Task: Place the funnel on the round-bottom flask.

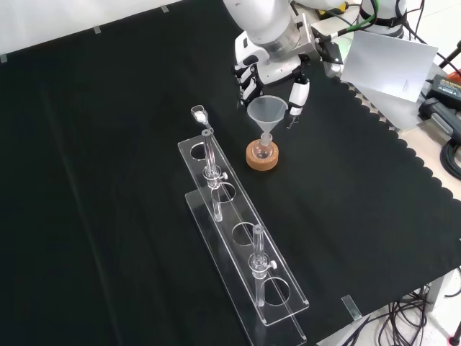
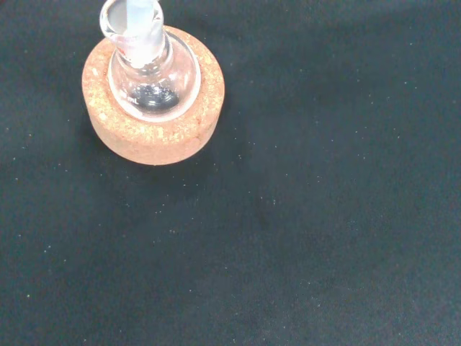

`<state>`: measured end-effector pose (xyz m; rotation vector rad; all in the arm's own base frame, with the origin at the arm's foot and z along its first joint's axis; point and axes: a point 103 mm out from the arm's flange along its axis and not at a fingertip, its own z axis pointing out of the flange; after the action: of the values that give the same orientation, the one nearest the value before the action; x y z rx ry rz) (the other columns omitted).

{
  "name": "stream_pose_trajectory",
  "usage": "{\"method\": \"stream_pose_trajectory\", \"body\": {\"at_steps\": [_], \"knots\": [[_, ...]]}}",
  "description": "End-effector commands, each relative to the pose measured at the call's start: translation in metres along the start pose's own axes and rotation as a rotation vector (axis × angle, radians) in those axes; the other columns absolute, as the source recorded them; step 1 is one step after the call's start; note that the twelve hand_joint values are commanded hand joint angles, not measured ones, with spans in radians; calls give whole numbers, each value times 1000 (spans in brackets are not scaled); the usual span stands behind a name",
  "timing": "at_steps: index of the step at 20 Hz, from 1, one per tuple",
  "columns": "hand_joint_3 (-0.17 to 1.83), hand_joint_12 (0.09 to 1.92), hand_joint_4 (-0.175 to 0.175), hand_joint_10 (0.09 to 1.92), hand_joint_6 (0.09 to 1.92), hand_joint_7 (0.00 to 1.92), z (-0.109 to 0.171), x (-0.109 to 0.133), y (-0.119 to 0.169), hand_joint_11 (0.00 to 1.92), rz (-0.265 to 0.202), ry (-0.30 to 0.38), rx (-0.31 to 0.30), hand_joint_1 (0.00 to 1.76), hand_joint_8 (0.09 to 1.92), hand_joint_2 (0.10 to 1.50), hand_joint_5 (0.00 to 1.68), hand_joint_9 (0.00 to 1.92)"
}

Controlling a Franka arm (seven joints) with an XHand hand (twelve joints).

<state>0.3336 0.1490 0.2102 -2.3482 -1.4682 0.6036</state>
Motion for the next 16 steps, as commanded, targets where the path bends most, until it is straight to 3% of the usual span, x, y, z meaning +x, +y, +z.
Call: {"method": "stream_pose_trajectory", "body": {"at_steps": [1,16], "knots": [[86,1328,18,533,137,1001,3,5,1,0,5,0,-1,635,446,844,700,444],[89,1329,17,532,141,997,7,2,16,0,16,-9,16,634,445,844,697,444]]}}
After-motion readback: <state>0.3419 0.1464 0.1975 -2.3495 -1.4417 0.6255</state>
